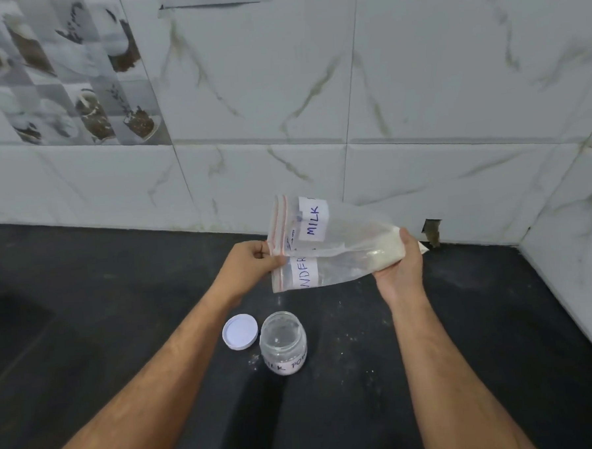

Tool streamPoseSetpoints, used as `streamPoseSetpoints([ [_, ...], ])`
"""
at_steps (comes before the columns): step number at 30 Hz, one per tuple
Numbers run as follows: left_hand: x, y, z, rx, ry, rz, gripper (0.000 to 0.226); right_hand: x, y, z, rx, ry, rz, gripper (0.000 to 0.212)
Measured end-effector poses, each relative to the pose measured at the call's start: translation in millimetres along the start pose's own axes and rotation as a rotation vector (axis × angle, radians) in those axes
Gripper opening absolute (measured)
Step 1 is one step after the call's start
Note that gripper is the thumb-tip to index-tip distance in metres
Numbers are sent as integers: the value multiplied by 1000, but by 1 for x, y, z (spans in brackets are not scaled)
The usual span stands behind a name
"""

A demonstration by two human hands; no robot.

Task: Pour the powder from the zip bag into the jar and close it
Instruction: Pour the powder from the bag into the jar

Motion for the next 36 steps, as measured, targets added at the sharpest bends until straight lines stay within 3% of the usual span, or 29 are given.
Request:
streamPoseSetpoints([
  [3,26,-11,-4,16,-68,-49,23,-2,-9,0,12,-87,-6,33],
  [10,78,-38,1,51,-123,-127,3,-5,-27,3,41,-247,-58,29],
  [13,90,-46,5,58,-162,-159,5,-2,-33,9,59,-279,-95,29],
  [20,112,-51,3,23,-220,-208,15,3,-45,32,113,-419,-192,48],
  [28,141,-57,5,-44,-274,-282,27,7,-66,64,173,-544,-294,23],
  [36,155,-62,11,-52,-325,-333,12,7,-85,87,235,-609,-324,16],
])
Point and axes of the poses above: each hand's wrist, its own y-axis towards the middle knuckle, its own z-axis out of the palm, x = y × z, the point moved 10 cm from there along y, towards the middle knuckle, and after that the axes turned 10 degrees about -x, right-handed, at the moved point
